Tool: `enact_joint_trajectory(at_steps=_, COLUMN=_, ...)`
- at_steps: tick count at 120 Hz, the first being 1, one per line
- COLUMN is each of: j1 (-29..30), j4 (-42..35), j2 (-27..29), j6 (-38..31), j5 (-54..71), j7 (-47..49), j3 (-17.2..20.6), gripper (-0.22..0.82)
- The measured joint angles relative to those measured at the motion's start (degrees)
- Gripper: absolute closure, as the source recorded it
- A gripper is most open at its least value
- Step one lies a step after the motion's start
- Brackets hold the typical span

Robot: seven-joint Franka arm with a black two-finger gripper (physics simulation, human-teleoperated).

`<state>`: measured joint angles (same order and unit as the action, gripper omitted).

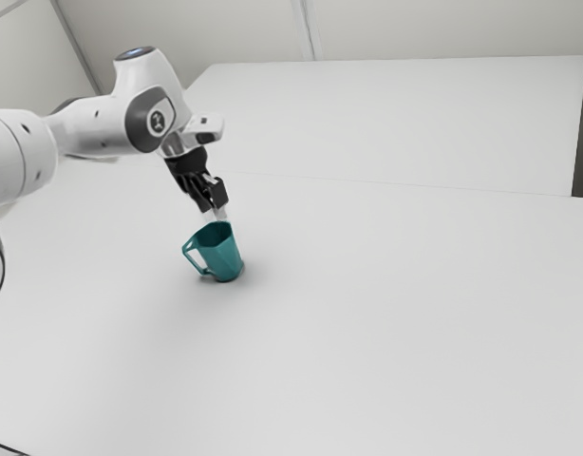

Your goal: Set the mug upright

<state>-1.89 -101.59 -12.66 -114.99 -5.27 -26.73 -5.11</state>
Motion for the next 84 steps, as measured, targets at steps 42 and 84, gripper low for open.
enact_joint_trajectory(at_steps=42, j1=0.5, j4=4.6, j2=5.4, j6=3.4, j5=0.8, j7=1.2, j3=-0.6, gripper=0.08)
enact_joint_trajectory(at_steps=84, j1=0.7, j4=7.7, j2=12.4, j6=10.3, j5=5.4, j7=5.3, j3=-0.5, gripper=0.03)
